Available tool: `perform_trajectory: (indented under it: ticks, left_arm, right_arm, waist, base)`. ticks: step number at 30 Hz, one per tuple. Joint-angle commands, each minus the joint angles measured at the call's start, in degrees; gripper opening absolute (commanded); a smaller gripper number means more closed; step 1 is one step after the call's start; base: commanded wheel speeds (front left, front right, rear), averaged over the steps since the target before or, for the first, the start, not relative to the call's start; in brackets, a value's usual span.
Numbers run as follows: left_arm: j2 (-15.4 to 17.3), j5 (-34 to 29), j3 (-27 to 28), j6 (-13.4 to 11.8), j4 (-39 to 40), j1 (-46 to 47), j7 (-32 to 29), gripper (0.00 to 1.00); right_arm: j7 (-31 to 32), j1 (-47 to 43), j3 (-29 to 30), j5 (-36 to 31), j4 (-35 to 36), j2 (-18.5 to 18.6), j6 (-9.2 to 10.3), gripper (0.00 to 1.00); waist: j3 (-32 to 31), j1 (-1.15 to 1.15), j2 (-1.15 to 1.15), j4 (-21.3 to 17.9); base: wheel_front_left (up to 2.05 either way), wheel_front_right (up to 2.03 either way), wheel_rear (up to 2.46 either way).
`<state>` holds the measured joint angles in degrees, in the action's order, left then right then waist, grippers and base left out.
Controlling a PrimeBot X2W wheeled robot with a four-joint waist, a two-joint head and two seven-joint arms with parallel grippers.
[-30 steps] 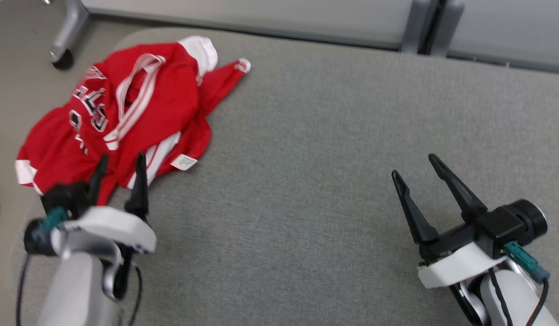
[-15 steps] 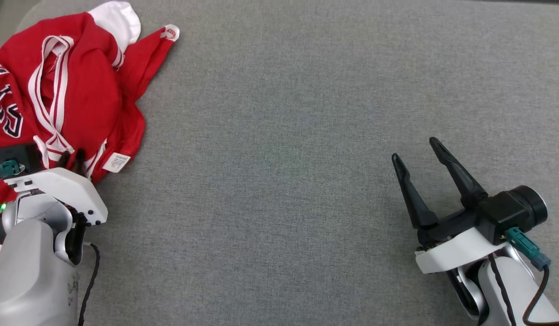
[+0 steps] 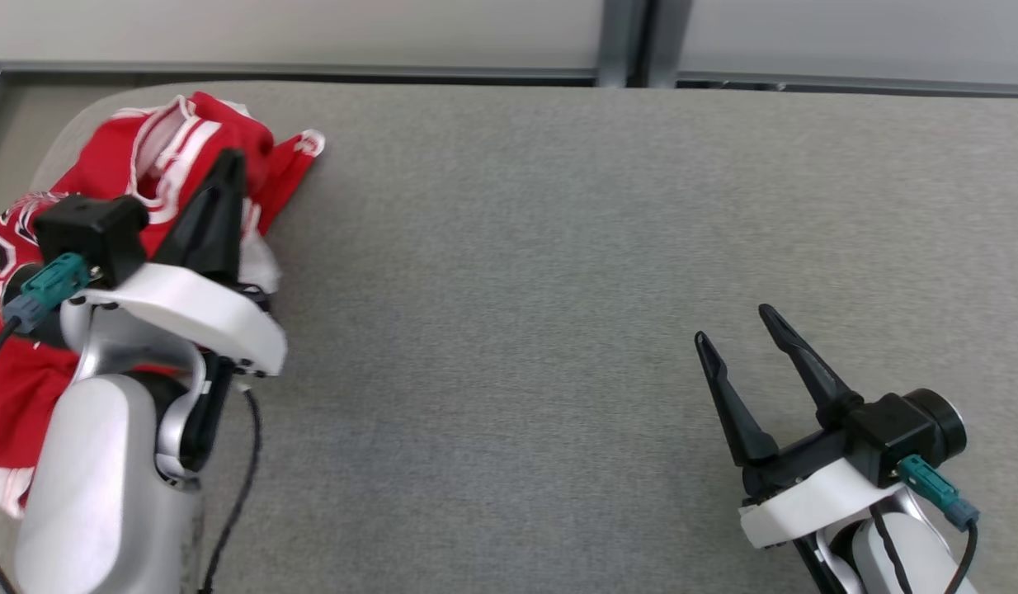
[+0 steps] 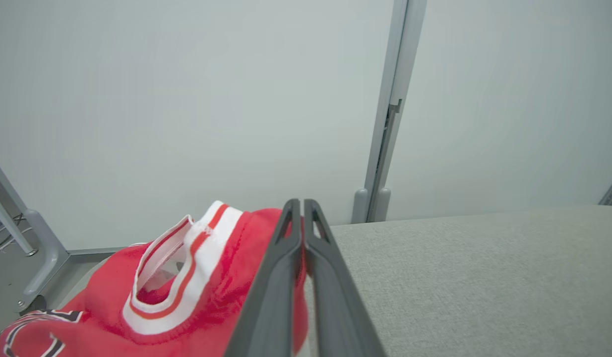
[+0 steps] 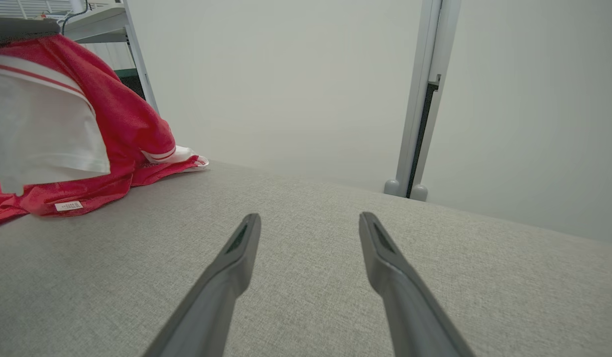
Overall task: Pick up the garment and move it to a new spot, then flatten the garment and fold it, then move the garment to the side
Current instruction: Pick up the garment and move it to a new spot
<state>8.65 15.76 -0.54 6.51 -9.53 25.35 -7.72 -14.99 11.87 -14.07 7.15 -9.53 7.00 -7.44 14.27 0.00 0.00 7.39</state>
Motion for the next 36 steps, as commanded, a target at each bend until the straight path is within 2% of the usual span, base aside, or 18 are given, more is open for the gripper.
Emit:
perform_trajectory:
  ticks: [1, 4, 7, 10, 14, 18, 22, 24, 26, 30, 34, 35, 36]
  left_arm:
    - [-0.35, 0.66, -1.32, 0.32, 4.54, -0.78, -1.64, 0.0]
    - [-1.3, 1.64, -5.28, 0.53, 14.29, -2.06, -6.04, 0.0]
    - [-2.55, 3.2, -9.66, 0.66, 19.77, -1.62, -9.46, 0.0]
    - [-3.75, 4.12, -14.92, 0.8, 21.15, 0.71, -11.59, 0.0]
    - [-5.18, 5.93, -23.07, 0.89, 19.2, 4.73, -12.51, 0.0]
    - [-5.58, 8.35, -29.59, -0.32, 13.98, 9.52, -11.55, 0.0]
    - [-5.67, 13.74, -36.52, -3.5, 7.92, 14.59, -8.42, 0.0]
    - [-5.6, 15.95, -39.89, -5.06, 4.13, 16.91, -6.53, 0.0]
    - [-5.53, 19.54, -44.7, -6.22, -3.45, 19.53, -3.99, 0.0]
    - [-5.57, 21.42, -49.25, -6.72, -16.4, 22.81, 0.5, 0.0]
    - [-5.75, 25.5, -52.01, -6.54, -24.04, 25.65, 7.94, 0.0]
    - [-5.69, 26.03, -53.02, -6.63, -25.32, 26.39, 10.45, 0.26]
    - [-5.69, 26.03, -53.02, -6.63, -25.32, 26.39, 10.45, 0.26]
  right_arm:
    - [-0.3, -0.74, 0.0, 0.23, 0.04, -0.15, -0.08, 1.0]
    - [-0.3, -1.21, -0.14, 0.35, 0.13, -0.65, -0.08, 1.0]
    - [-0.3, -1.23, -0.29, 0.54, 0.25, -1.21, -0.08, 1.0]
    - [-0.29, -1.26, -0.22, 0.67, 0.32, -1.63, -0.09, 1.0]
    - [-0.3, -1.41, 0.52, 1.0, 0.32, -2.16, -0.09, 1.0]
    - [-0.29, -1.37, 0.98, 1.33, 0.26, -2.8, -0.09, 1.0]
    - [-0.29, -1.89, 1.68, 1.96, 0.14, -3.42, -0.08, 1.0]
    - [-0.3, -2.14, 2.0, 2.15, 0.05, -3.7, -0.08, 1.0]
    - [-0.3, -2.9, 2.65, 2.78, -0.15, -3.97, -0.08, 1.0]
    - [-0.3, -3.25, 2.56, 4.81, 0.05, -4.05, -0.08, 1.0]
    - [-0.29, -3.07, 1.2, 6.94, 0.41, -4.01, -0.08, 1.0]
    - [-0.3, -2.92, 0.85, 7.28, 0.44, -4.01, -0.08, 1.0]
    - [-0.3, -2.92, 0.85, 7.28, 0.44, -4.01, -0.08, 1.0]
  waist:
    - [-2.28, 0.0, 0.0, -2.47]
    - [-3.64, 0.0, 0.0, -5.51]
    - [-4.32, 0.0, 0.0, -9.13]
    - [-4.51, 0.0, 0.0, -13.2]
    - [-4.2, 0.0, 0.0, -18.89]
    - [-3.29, 0.0, 0.0, -24.83]
    - [-2.17, 0.0, 0.0, -29.94]
    - [-1.46, 0.0, 0.0, -31.8]
    - [-0.52, 0.0, 0.0, -33.73]
    - [0.61, 0.0, 0.0, -35.79]
    - [1.34, 0.0, 0.0, -37.8]
    - [1.51, 0.0, 0.0, -38.21]
    - [1.51, 0.0, 0.0, -38.21]
  base:
    - [0.0, 0.0, 0.0]
    - [0.0, 0.0, 0.0]
    - [0.0, 0.0, 0.0]
    - [0.0, 0.0, 0.0]
    - [0.0, 0.0, 0.0]
    - [0.0, 0.0, 0.0]
    - [0.0, 0.0, 0.0]
    - [0.0, 0.0, 0.0]
    - [0.0, 0.0, 0.0]
    - [0.0, 0.0, 0.0]
    - [0.0, 0.0, 0.0]
    - [0.0, 0.0, 0.0]
    - [0.0, 0.0, 0.0]
